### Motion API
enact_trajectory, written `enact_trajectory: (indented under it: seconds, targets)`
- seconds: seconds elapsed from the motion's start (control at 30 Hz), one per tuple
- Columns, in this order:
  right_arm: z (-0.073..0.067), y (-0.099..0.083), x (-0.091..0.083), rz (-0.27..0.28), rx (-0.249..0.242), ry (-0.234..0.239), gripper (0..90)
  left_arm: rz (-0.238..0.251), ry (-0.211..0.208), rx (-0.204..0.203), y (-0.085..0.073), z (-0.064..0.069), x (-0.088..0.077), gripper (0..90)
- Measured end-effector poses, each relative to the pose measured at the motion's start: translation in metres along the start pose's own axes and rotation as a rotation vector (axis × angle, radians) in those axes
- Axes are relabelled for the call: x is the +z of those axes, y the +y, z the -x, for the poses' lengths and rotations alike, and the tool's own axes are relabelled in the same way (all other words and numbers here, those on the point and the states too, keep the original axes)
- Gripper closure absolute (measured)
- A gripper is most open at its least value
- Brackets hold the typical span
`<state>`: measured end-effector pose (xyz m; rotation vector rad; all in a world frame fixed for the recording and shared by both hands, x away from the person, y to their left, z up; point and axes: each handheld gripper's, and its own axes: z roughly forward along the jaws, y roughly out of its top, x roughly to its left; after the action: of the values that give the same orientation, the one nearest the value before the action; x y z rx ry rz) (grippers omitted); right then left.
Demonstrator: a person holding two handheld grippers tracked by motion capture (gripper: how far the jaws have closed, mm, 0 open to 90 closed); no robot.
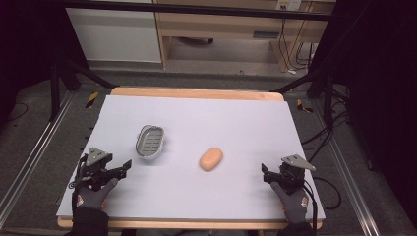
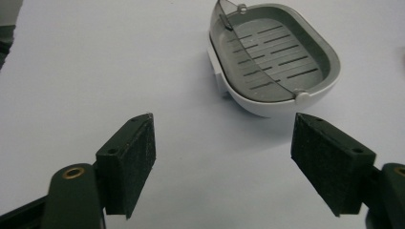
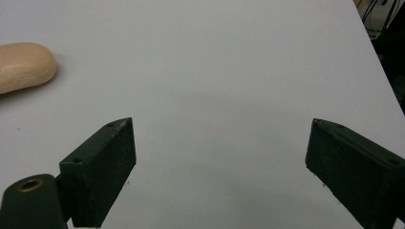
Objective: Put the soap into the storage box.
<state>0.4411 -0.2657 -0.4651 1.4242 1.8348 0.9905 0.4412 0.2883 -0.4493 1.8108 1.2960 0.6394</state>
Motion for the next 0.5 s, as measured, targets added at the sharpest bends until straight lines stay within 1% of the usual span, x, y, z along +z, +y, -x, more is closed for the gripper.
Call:
enact_trajectory:
  seconds: [0.07,0.13,0.23,0.3,0.5]
  targets:
    - [-0.001,0.0,0.001,-0.008,-0.005,0.002,9.8,-0.004,0.0,0.004,0.0,0.001,0.0,21.9]
    - [-0.001,-0.001,0.002,-0.016,-0.015,0.002,9.5,-0.004,-0.007,-0.005,0.0,0.002,0.0,21.6]
    - [-0.002,0.0,0.002,-0.017,-0.015,0.004,9.0,0.002,-0.014,-0.016,0.001,0.003,-0.001,21.0]
    - [-0.002,0.0,0.002,-0.017,-0.015,0.004,8.8,0.005,-0.014,-0.012,0.002,0.004,-0.002,20.6]
    - [-0.001,0.0,0.002,-0.017,-0.011,0.007,8.3,0.007,-0.04,-0.01,0.006,0.011,-0.004,19.3]
